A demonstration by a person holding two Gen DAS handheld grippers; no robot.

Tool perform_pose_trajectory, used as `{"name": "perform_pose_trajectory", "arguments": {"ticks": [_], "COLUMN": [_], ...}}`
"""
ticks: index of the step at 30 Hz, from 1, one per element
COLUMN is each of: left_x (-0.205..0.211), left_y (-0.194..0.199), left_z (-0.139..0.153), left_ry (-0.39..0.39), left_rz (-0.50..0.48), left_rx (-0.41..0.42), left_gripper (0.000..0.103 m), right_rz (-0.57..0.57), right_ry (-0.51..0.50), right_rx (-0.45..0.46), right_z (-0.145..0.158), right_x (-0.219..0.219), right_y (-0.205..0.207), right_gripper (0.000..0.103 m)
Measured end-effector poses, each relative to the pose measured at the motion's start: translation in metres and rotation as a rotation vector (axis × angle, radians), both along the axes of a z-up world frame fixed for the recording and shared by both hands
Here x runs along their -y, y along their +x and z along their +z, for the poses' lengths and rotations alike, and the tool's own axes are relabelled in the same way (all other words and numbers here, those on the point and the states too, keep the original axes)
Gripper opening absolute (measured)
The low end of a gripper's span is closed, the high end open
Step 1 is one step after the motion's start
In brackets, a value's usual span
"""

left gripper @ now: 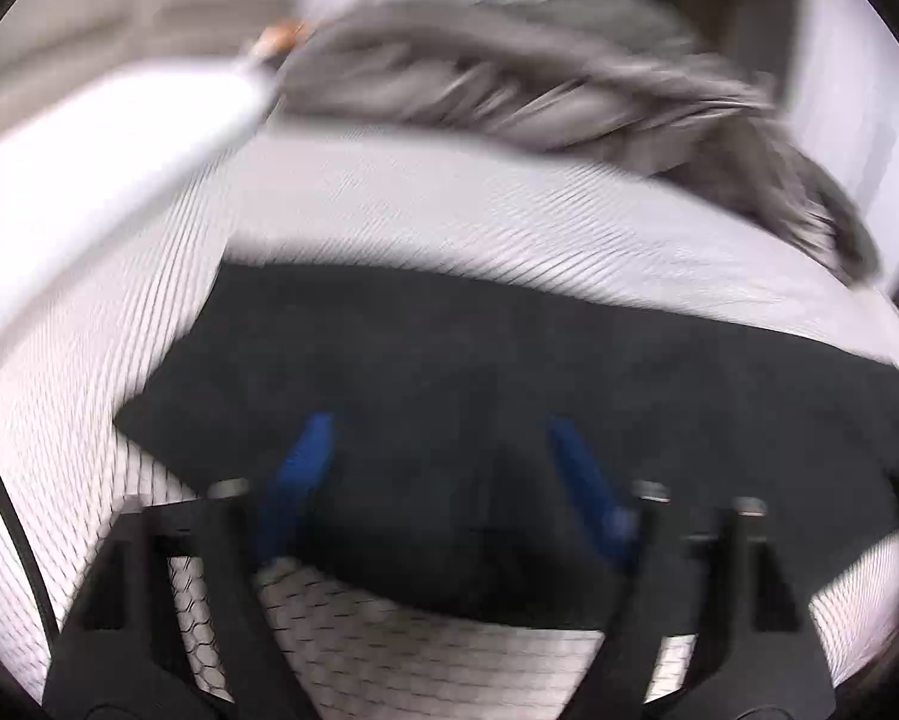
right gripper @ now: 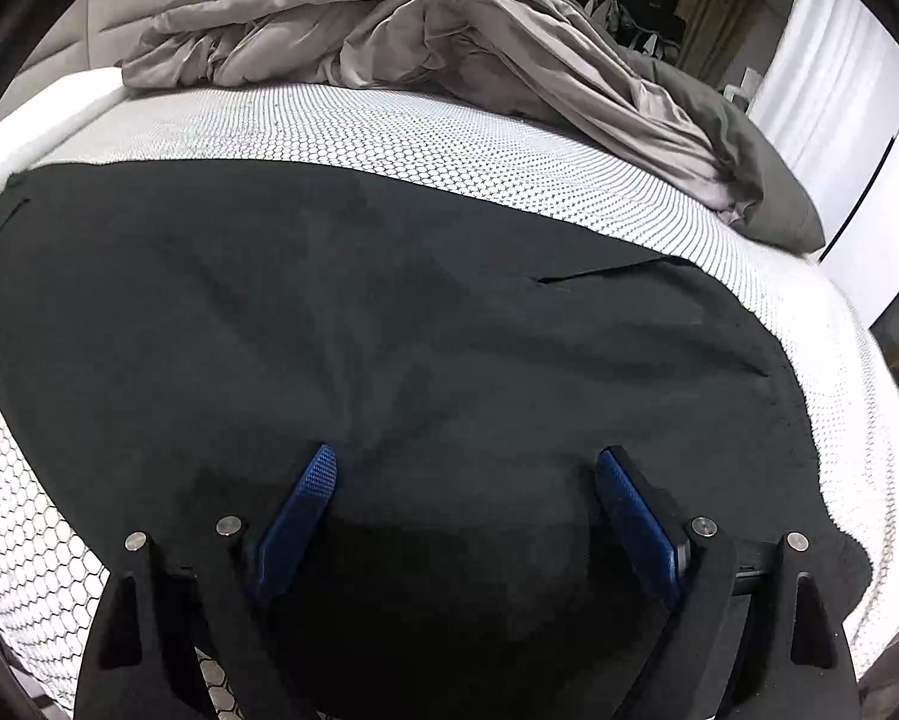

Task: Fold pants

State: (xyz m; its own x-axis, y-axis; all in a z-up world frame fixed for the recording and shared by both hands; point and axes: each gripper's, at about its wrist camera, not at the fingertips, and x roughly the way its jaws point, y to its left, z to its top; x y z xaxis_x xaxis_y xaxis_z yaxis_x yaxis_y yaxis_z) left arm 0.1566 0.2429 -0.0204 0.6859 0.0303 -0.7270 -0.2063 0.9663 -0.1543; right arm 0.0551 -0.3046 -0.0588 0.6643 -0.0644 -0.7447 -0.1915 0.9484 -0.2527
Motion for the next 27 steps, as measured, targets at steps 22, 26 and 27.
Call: {"name": "perform_pose_trajectory", "arguments": {"ticks": [22,26,27], "left_x": [0.010,0.023,0.023], "left_y": [0.059,0.084,0.095], "left_z": [0.015,-0.003,-0.014], "left_ry": [-0.001,-0.069,-0.019], "left_rz": [0.310,0.157,0.177], "left_rx": [0.008,-0.055,-0.127], "left_gripper": [0.046,0.066,0.065], "right_rz": [0.012,0.017,0.019], "right_ry": [0.002,-0.012,-0.010], "right_rx": [-0.010,-0.005,-0.005], "right_z": [-0.004,-0.005,-0.005], "right_x": [0.010,0.007,0.007], "right_y": [0.021,0.023,0.025], "right_gripper": [0.090,0.090,0.090]}}
